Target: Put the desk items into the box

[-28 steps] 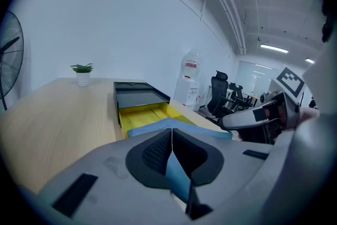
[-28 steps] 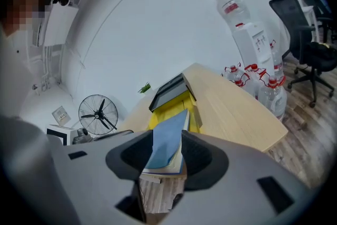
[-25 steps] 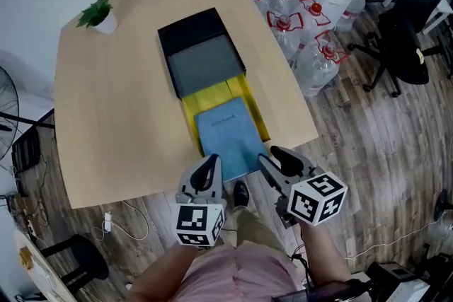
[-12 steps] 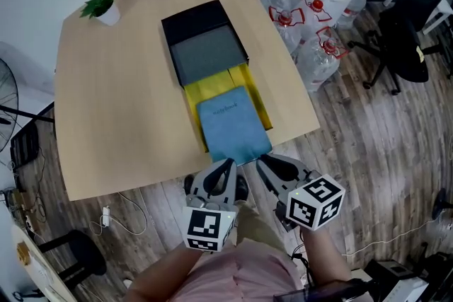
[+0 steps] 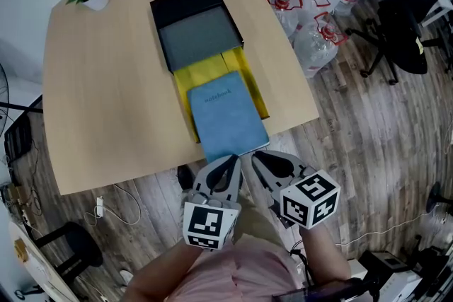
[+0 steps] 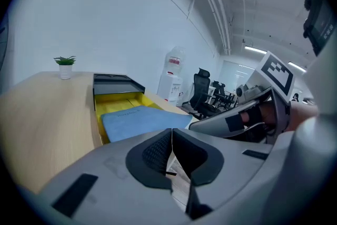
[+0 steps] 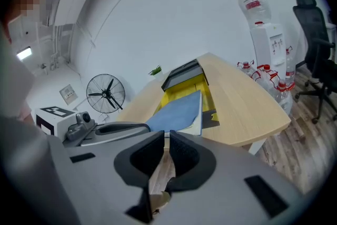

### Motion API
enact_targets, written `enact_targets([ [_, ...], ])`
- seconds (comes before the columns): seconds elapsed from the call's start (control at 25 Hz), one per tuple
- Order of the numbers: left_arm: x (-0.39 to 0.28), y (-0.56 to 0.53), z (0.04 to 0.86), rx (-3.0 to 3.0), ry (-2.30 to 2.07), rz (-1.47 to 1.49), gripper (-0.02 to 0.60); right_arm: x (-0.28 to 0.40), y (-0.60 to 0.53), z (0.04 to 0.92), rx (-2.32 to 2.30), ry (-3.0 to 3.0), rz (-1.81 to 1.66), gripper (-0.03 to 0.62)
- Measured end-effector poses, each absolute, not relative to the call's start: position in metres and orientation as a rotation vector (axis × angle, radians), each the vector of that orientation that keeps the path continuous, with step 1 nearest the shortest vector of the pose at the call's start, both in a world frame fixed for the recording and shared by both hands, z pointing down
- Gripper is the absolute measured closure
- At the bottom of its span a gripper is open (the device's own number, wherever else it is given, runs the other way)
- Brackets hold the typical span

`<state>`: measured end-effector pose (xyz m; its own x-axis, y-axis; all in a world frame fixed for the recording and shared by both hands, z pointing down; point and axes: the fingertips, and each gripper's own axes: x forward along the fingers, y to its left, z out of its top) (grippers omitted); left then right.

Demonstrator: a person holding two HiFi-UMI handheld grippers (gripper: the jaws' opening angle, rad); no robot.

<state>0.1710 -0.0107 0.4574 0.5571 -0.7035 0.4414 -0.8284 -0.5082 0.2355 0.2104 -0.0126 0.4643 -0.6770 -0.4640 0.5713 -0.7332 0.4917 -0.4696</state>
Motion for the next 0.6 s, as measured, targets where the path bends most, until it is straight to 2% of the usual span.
enact_targets([
  [0.6,0.164,-0.01,0.481,2.305,-1.205,0.448,0.571,0.199,-0.034,0.474,0.989,-2.355,1.012,0.565],
])
